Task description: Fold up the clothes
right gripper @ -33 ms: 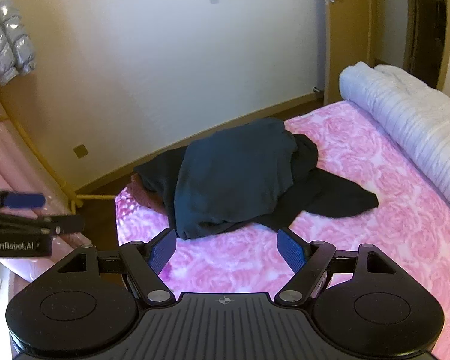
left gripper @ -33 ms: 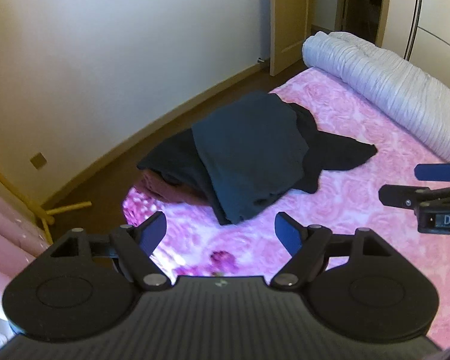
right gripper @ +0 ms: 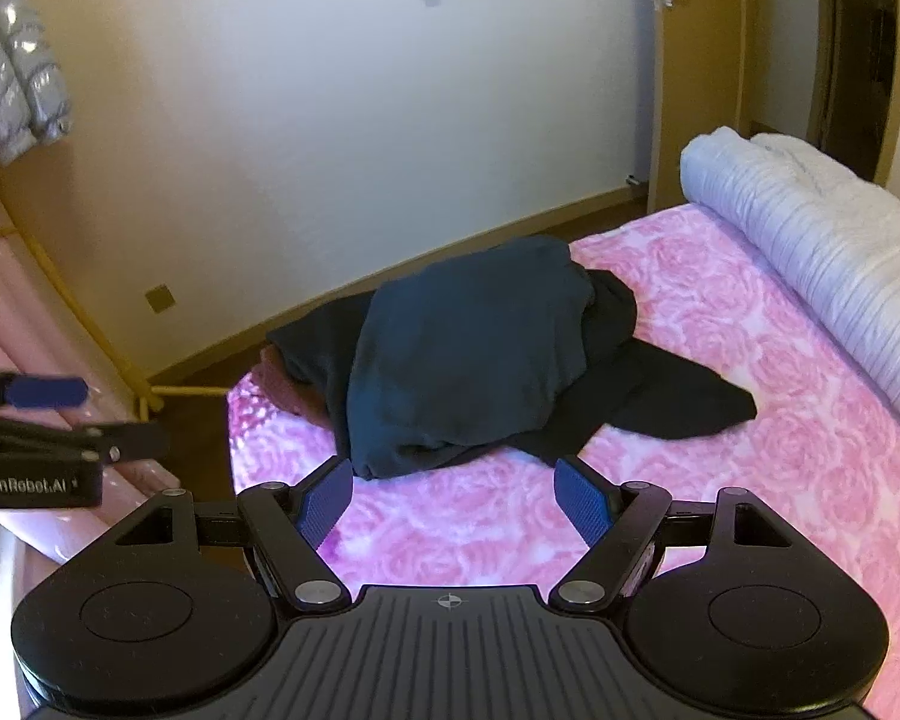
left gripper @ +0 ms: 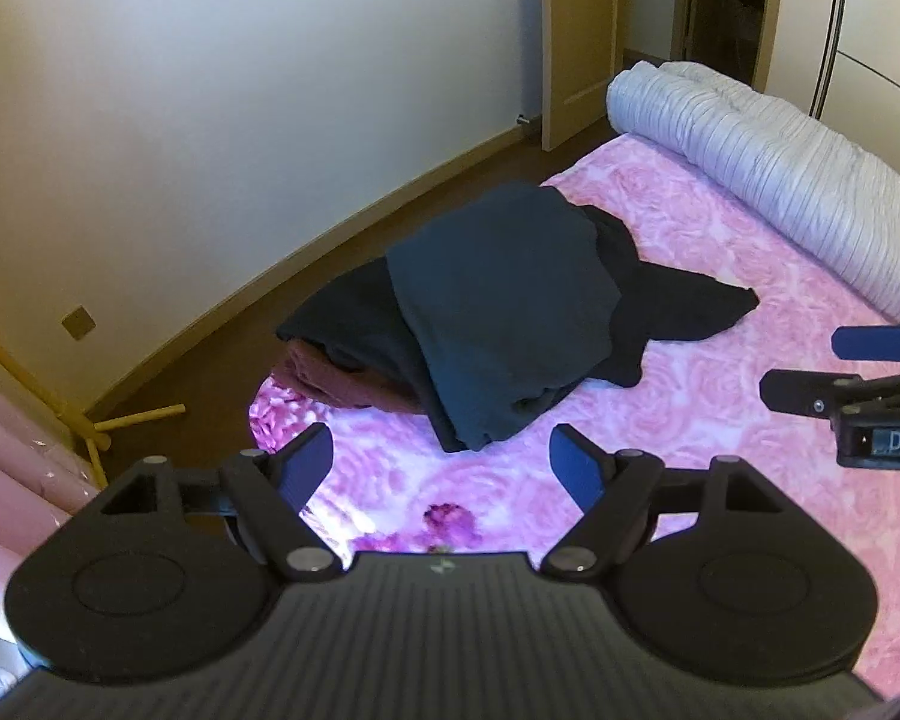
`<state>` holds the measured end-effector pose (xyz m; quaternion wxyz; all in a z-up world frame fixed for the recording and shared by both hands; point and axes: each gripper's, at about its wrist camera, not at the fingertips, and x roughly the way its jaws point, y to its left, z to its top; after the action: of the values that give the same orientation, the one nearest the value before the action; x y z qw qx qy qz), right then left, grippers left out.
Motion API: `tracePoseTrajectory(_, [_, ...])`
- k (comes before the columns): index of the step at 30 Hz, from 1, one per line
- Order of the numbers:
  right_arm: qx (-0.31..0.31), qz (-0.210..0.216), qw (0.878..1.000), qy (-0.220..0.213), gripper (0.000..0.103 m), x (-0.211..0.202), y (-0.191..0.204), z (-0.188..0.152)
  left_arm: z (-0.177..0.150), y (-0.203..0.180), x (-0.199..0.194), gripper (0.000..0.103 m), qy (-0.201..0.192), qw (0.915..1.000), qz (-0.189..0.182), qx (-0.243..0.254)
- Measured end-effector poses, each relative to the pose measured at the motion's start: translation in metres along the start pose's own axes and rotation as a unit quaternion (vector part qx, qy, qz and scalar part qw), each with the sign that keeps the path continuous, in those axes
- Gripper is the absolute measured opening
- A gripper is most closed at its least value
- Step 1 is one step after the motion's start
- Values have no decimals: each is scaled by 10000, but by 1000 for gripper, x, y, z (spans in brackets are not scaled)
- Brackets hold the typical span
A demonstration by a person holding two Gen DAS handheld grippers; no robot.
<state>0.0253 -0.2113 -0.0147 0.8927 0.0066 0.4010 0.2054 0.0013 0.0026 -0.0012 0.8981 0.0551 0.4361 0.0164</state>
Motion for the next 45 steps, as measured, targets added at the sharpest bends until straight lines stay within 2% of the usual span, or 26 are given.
tracePoseTrajectory(4, [265, 64, 9996, 6, 77, -1, 3, 0, 0, 10, 8, 76, 140, 9999, -91, -43])
tracePoseTrajectory(6, [224, 25, 9996, 186, 77, 11, 8, 11, 1, 15, 11, 76, 211, 9997, -136, -64])
tracePoseTrajectory(9, [166, 27, 9997, 155, 77, 20, 4, 10, 1, 21, 17, 76, 307, 9993, -195, -93])
tracePoseTrajectory(12, [-106, 81, 9997, 225, 77, 32, 11, 7, 2, 16, 19, 76, 160, 9999, 7, -34])
tracePoseTrajectory(21, [-327, 131, 9990, 287, 77, 34, 11, 9, -4, 17, 23, 76, 182, 9996, 49, -191])
tracePoseTrajectory(45, [-84, 74, 9996, 252, 77, 28, -8, 14, 4, -2, 28, 76, 247, 9997, -39, 32])
